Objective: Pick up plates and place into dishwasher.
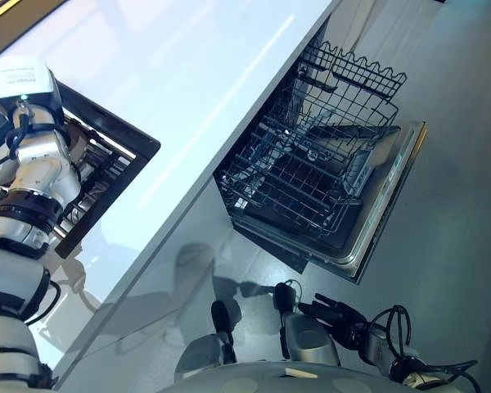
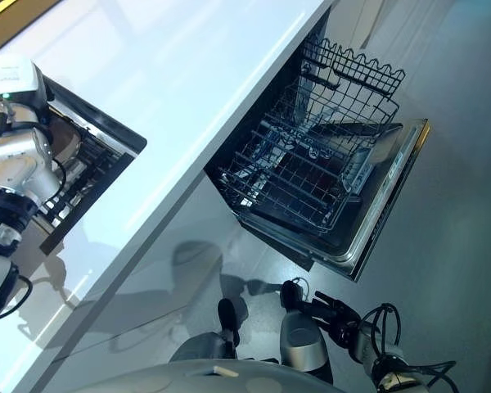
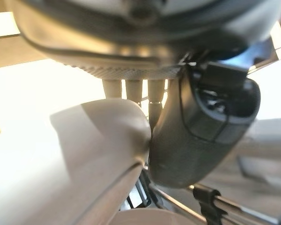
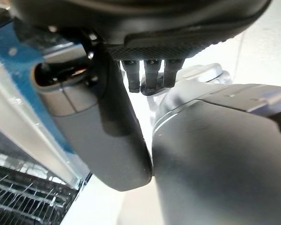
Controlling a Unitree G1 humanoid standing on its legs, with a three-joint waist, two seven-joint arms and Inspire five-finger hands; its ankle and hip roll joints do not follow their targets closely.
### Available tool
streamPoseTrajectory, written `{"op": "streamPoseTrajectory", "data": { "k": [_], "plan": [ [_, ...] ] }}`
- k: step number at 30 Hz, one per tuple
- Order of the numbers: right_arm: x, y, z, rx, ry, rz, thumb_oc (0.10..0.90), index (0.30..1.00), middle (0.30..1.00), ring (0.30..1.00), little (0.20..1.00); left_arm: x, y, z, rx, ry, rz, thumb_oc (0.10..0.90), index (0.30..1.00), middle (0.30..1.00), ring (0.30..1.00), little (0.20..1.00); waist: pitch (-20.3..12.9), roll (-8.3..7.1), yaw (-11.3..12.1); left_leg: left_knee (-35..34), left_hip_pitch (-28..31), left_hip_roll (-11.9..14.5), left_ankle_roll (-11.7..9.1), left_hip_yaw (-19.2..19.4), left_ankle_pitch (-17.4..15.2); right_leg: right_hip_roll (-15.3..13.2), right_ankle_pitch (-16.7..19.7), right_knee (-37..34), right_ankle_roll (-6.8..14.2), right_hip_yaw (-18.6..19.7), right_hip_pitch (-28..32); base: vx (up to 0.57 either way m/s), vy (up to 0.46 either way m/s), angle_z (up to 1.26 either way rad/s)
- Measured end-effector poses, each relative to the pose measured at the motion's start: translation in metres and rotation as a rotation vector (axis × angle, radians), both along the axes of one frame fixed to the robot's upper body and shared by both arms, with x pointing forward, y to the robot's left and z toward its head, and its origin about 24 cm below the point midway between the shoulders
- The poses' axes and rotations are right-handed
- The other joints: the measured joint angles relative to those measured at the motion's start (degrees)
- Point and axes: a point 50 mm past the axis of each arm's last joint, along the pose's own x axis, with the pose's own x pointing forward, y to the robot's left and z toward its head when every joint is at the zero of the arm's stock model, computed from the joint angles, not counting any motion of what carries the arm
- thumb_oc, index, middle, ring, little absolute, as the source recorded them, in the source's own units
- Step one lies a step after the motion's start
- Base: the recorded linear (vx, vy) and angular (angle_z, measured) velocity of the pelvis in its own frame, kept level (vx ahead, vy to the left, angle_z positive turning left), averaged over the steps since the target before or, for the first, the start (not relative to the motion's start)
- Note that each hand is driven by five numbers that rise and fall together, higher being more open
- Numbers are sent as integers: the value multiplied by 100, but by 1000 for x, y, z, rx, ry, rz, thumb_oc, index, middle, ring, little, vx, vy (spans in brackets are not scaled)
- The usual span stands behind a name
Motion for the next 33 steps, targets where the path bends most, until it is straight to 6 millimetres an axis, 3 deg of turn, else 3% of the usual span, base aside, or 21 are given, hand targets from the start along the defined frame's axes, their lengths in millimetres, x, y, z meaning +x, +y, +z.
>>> {"op": "streamPoseTrajectory", "data": {
  "k": [10,14,15,25,33],
  "plan": [
    [-7,-1,-3,-14,37,13,800,900,900,900,900,-15,5,-44,-30,105,-36,446,596,596,596,546,-11,51,144,0,170,-10,3,-159,13,-11,-2,-94,-3,-142,274,-1,5,7],
    [-8,-2,-3,-15,42,12,800,900,900,900,900,-15,3,-49,-32,122,-62,753,860,860,860,853,-12,49,183,0,168,-8,3,-209,13,-15,-2,-95,-3,-207,301,-2,3,7],
    [-8,-2,-3,-16,41,13,800,900,900,900,900,-15,2,-49,-33,122,-64,800,900,900,900,900,-13,49,204,0,173,-6,3,-211,13,-15,-2,-95,-3,-212,308,7,2,4],
    [-11,-1,-5,-18,48,17,800,900,900,900,900,-24,11,-63,-297,-36,-60,800,900,900,900,900,-60,39,280,0,214,-9,7,-257,38,-20,-2,-96,-3,-245,369,5,0,1],
    [-24,-3,-9,-15,77,10,800,900,900,900,900,-30,12,-73,-287,-44,-74,800,900,900,900,900,-309,-16,298,-1,184,-9,6,-295,60,-20,-2,-97,-3,-250,358,0,2,2]
  ]
}}
